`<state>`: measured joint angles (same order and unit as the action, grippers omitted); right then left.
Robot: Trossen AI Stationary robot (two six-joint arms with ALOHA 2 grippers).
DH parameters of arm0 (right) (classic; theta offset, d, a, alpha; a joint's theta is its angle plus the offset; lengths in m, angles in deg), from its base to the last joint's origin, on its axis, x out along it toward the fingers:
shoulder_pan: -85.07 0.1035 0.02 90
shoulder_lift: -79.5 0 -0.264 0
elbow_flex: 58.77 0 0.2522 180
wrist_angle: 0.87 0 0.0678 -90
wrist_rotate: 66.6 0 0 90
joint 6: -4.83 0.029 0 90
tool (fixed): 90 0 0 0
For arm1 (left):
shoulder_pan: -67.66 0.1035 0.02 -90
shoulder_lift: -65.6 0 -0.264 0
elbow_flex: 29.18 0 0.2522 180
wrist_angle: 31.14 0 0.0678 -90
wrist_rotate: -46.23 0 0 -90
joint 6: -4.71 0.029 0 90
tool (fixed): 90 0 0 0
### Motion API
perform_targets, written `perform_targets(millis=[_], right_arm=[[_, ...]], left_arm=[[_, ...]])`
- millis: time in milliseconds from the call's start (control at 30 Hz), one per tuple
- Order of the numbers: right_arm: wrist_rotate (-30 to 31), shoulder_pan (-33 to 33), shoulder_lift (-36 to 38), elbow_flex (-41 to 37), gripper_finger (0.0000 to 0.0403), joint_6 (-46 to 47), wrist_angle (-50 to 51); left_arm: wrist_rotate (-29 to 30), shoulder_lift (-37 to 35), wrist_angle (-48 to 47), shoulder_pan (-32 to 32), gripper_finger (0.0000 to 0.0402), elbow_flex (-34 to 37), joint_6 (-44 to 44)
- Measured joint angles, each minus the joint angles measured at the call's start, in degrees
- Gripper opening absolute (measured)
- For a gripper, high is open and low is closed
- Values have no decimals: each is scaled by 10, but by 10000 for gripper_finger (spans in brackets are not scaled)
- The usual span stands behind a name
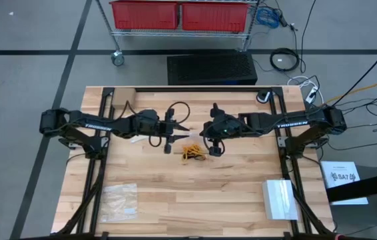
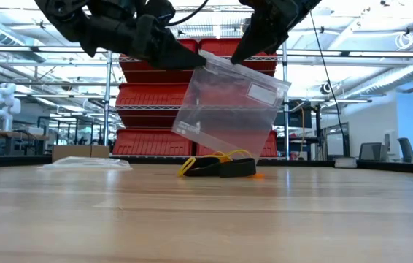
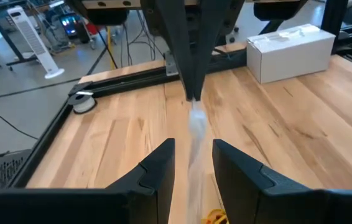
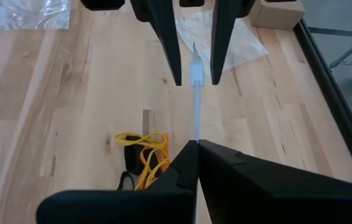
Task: Sort rubber bands
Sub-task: Open the transparent zip bag
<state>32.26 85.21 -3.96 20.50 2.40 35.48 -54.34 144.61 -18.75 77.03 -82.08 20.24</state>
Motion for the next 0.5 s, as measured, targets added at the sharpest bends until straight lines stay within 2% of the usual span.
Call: perform_targets(millis=[167,500], right_arm=[[0,0,0,0,0,5,0],[0,12,0,0,0,15,3]], left_arm=[[-1,0,-2,0,103,0,-1],[-2,0,0,-12,8,0,-2]])
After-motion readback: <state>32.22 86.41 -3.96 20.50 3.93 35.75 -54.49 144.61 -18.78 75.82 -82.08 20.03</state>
